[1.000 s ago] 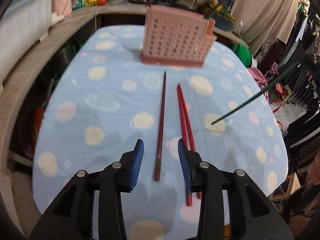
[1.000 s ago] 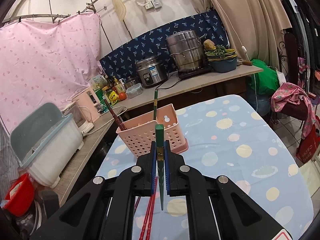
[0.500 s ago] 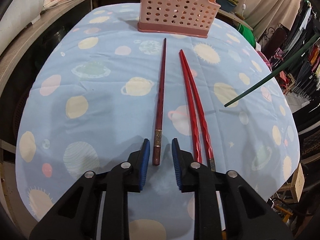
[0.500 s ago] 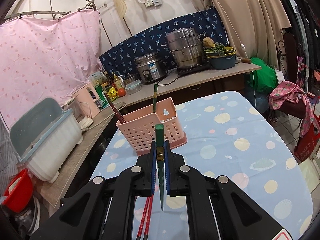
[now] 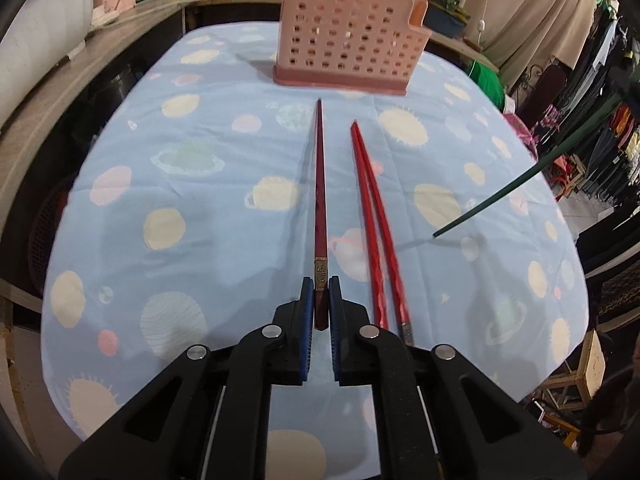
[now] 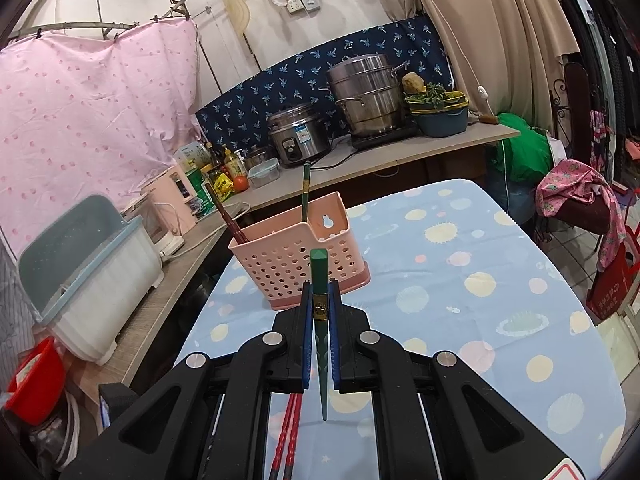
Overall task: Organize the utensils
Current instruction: 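Lift both chopsticks and carry them over the pink holder with both tools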
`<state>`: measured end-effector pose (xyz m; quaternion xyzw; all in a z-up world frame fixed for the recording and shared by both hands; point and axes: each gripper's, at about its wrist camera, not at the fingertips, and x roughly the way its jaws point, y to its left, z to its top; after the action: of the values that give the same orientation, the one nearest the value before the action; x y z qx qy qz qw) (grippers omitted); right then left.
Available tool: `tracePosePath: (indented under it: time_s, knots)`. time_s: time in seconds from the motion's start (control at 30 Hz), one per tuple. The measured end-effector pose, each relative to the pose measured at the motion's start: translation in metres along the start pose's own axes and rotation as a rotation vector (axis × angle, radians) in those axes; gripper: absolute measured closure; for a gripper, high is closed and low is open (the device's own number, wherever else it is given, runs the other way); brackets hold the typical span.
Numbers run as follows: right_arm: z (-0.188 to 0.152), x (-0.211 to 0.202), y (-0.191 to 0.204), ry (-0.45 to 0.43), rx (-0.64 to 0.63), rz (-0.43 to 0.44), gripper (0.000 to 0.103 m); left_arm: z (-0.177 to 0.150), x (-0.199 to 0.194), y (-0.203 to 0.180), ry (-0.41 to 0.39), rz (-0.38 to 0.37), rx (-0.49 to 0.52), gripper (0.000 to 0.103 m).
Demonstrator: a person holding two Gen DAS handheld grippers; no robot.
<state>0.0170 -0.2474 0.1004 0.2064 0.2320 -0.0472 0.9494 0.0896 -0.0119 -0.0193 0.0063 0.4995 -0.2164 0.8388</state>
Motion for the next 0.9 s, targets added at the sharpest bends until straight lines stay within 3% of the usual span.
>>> tracePosePath:
  time_s: [0.4, 0.9]
  knots:
    - [0.013, 0.001, 0.001, -0.024, -0.008, 0.005, 0.096, 0.062, -0.087, 0.002, -0.201, -0.015, -0.037, 0.096]
    - [0.034, 0.031, 0.008, 0.004, 0.028, 0.062, 0.096, 0.132, -0.133, -0.005, -0.363, -0.006, -0.025, 0.096]
